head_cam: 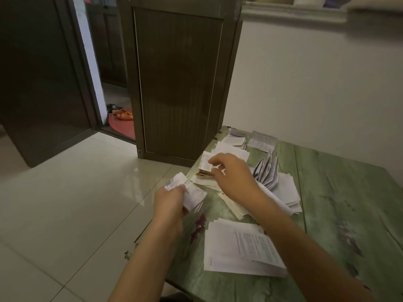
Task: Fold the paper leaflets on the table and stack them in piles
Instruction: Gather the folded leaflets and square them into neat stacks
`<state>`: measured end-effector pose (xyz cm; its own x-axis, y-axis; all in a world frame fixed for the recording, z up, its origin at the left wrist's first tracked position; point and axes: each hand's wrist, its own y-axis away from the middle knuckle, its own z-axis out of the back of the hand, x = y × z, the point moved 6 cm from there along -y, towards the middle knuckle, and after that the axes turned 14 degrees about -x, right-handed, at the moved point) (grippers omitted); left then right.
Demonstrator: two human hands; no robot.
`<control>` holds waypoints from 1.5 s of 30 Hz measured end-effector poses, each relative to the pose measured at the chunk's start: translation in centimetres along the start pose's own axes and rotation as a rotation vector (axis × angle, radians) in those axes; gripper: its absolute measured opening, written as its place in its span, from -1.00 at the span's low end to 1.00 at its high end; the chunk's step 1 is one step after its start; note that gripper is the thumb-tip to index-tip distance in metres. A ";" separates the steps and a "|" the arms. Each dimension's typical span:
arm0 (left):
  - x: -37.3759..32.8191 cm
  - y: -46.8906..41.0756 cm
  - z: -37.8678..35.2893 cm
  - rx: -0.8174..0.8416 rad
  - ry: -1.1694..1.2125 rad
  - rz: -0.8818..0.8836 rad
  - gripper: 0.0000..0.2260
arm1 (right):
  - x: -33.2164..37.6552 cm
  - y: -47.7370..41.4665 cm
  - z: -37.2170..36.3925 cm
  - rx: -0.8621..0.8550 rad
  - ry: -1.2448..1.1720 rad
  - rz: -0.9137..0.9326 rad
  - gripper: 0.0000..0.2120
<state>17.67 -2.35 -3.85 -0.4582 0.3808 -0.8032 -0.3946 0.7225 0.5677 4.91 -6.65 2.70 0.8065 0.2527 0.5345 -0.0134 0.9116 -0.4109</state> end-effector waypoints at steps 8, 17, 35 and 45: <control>-0.4 -0.8 0.1 -0.008 0.063 0.011 -0.87 | -3.0 -2.7 -7.0 0.310 0.416 0.080 -0.66; -0.1 -2.5 0.3 -0.032 0.028 0.045 -0.72 | -1.5 -2.6 -7.4 0.314 0.618 0.246 -0.72; -0.1 0.2 -2.2 0.277 0.239 0.167 -0.53 | 5.3 4.0 -5.0 0.094 0.557 0.512 -0.67; -1.4 -1.7 -0.9 0.012 0.089 -0.194 -0.70 | 3.0 3.0 -2.8 0.153 -0.225 -0.127 -0.55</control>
<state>18.28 -4.66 -3.52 -0.4430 0.1814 -0.8780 -0.4735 0.7842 0.4010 8.92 -4.08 0.96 0.6566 0.1836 0.7316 -0.0235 0.9744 -0.2234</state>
